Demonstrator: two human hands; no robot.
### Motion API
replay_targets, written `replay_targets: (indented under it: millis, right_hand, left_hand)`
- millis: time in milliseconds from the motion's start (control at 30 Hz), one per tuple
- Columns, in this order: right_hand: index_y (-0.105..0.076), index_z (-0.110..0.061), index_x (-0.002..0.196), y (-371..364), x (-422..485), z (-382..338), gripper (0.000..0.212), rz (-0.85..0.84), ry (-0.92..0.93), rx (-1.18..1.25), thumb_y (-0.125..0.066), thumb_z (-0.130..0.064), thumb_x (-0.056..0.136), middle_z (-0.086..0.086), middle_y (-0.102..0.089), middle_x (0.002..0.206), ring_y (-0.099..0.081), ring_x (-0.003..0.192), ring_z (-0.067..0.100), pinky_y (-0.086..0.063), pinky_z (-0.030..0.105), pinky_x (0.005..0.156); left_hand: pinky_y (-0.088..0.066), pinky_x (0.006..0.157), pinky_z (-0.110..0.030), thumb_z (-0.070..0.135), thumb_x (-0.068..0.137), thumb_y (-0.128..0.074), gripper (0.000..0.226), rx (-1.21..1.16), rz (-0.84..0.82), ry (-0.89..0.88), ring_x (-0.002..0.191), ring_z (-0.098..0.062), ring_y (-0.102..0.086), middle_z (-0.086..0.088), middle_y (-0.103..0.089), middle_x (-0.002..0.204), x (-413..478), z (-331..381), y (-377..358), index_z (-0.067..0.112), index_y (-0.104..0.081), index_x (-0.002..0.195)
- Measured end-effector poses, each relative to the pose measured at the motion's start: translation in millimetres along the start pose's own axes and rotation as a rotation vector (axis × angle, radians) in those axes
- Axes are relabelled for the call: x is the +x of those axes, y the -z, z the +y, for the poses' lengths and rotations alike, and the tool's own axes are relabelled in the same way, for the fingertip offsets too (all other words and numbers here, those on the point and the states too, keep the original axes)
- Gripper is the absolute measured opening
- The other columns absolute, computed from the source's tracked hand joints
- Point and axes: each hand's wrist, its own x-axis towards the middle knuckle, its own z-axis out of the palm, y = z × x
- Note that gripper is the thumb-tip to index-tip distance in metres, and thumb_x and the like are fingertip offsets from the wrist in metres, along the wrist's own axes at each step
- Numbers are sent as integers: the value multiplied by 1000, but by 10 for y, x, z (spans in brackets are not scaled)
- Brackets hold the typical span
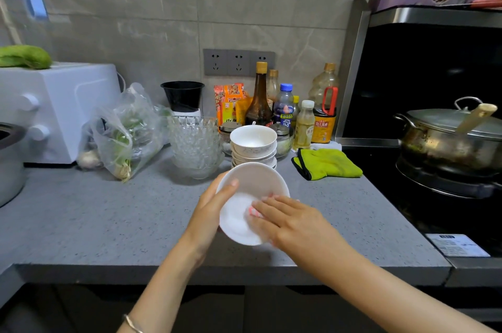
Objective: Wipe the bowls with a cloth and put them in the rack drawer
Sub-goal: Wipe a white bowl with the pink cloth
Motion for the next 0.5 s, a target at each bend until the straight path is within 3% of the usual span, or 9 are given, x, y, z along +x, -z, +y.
replay_targets:
  millis: [100,133,200,267,300,367,433,500]
  right_hand:
    - [-77,-16,92,-5,100,-152,31,19,-102,86,-68,-14,63,-2,-75,91,-70,67,13,-51,22,52]
    - [-77,-18,91,9,137,-217,33,9,-161,140,-68,-13,60,-7,-74,87,-66,60,11,-38,20,42]
    - [-75,-21,96,-27,162,-304,46,-6,-263,178,-72,-11,51,-14,-71,86,-61,54,7,-21,17,39]
    - [-73,-18,105,-72,132,-335,50,-19,-250,214,-73,-9,56,-10,-71,95,-65,64,9,-35,20,41]
    - [-73,-15,107,-90,101,-320,43,-15,-193,206,-70,-10,64,-5,-72,99,-68,72,13,-47,23,51]
    - [-74,-13,107,-92,16,-187,36,-47,-46,65,-59,-13,74,3,-72,105,-70,90,19,-54,29,79]
    - [-68,-11,120,-49,-41,67,48,-151,118,-163,-64,-14,72,8,-67,121,-63,113,23,-45,37,101]
    - [-52,-10,135,28,-49,279,62,-239,224,-333,-64,-18,74,8,-52,140,-43,134,22,-24,46,115]
  left_hand:
    - [-51,69,-19,30,83,-64,29,-53,57,-7,94,-8,-66,4,-71,103,-40,-72,-86,28,-63,112]
    - [-51,69,-22,33,80,-66,35,-73,73,-12,96,-12,-65,2,-70,106,-59,-105,-129,30,-62,114]
    - [-50,68,-25,34,85,-60,27,-65,115,-38,95,-12,-65,4,-70,104,-75,-139,-186,33,-62,113]
    - [-51,74,-22,27,95,-50,18,-19,134,-51,94,-9,-65,7,-71,98,-51,-105,-181,32,-64,105]
    - [-50,78,-22,25,97,-47,19,5,112,-49,94,-8,-65,8,-71,96,-36,-74,-146,30,-65,103]
    - [-50,78,-17,23,97,-47,20,67,71,-54,90,-5,-65,11,-72,91,17,-32,-25,25,-66,101]
    - [-49,79,-17,27,94,-53,17,125,-6,-28,92,-7,-65,11,-74,93,65,-20,104,23,-68,102]
    - [-49,86,-26,38,91,-58,28,189,-141,75,102,-16,-66,3,-73,105,78,7,147,22,-68,111]
